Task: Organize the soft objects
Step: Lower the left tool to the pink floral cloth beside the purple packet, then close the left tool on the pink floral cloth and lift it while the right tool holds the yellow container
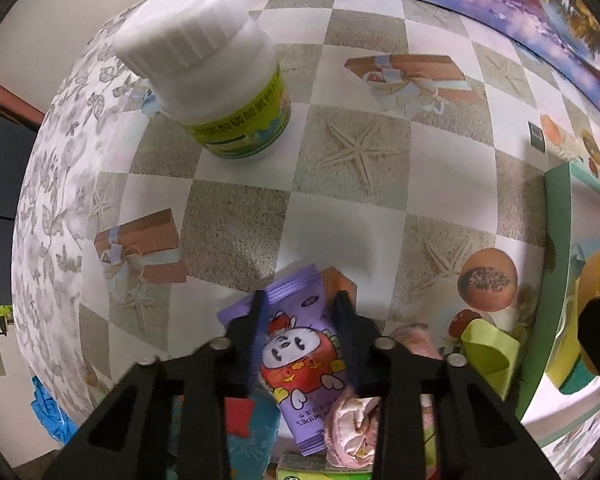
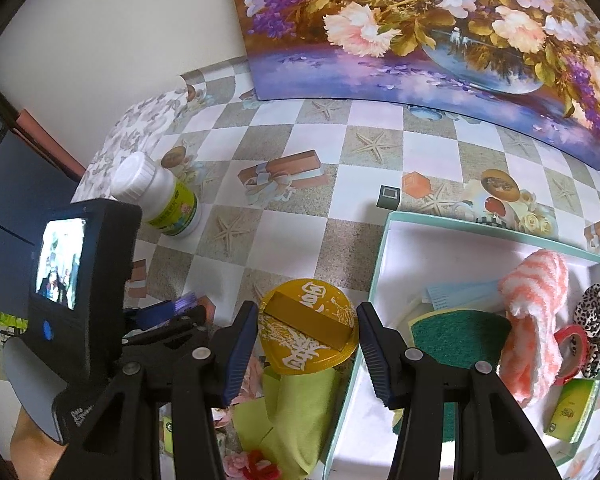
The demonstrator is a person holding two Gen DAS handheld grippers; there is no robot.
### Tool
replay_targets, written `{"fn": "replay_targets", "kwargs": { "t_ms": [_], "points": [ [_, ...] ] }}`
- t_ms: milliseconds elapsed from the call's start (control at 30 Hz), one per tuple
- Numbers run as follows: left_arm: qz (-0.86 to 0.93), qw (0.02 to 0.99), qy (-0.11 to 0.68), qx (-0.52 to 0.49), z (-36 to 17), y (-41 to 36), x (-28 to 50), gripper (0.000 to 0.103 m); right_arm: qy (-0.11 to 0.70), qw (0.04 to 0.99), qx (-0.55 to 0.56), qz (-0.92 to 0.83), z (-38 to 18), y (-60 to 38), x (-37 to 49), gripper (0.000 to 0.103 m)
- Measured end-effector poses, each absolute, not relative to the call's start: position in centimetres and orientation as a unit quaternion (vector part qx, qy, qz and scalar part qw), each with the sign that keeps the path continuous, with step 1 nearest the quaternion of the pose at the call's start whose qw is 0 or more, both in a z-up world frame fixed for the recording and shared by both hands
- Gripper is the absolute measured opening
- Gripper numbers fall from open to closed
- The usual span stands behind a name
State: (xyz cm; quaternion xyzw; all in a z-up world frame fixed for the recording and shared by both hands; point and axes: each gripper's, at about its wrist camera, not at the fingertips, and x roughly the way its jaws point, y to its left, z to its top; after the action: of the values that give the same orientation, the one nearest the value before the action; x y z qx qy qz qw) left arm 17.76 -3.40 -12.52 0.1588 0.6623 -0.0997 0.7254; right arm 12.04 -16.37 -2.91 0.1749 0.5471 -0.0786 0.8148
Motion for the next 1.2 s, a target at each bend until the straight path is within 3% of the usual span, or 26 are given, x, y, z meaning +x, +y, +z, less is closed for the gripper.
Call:
{"fn": "replay_targets", "kwargs": {
  "t_ms": [67, 233, 267, 400, 633, 733, 1200],
  "points": [
    [-0.100, 0.728, 0.661, 0.151, -12.4, -3.3, 18.0, 0.021, 0.547, 0.815, 0.175, -0.078, -2.8, -16.4, 12.0, 0.053],
    [-0.097, 0.722, 0.667, 0.158, -12.3, -2.7, 18.3, 0.020, 0.546, 0.815, 0.176, -0.079, -2.8, -16.6, 12.0, 0.053],
    [-0.095, 0.722, 0.668, 0.155, -12.0, -2.4, 18.5, 0.024, 0.546, 0.815, 0.177, -0.078, -2.8, -16.6, 11.9, 0.053],
    [-0.073, 0.726, 0.666, 0.155, -11.2, -0.2, 19.2, 0.061, 0.541, 0.817, 0.184, -0.072, -2.6, -16.8, 11.9, 0.053],
    [-0.070, 0.700, 0.685, 0.189, -12.2, -0.8, 19.9, 0.062, 0.526, 0.823, 0.207, -0.058, -1.9, -17.5, 11.5, 0.053],
    [-0.069, 0.674, 0.716, 0.171, -12.2, -0.4, 21.3, 0.069, 0.519, 0.825, 0.217, -0.059, -1.5, -18.1, 11.2, 0.053],
    [-0.037, 0.600, 0.779, 0.178, -15.7, 0.5, 24.5, 0.076, 0.491, 0.831, 0.256, -0.055, -0.2, -20.9, 9.9, 0.053]
  ]
}}
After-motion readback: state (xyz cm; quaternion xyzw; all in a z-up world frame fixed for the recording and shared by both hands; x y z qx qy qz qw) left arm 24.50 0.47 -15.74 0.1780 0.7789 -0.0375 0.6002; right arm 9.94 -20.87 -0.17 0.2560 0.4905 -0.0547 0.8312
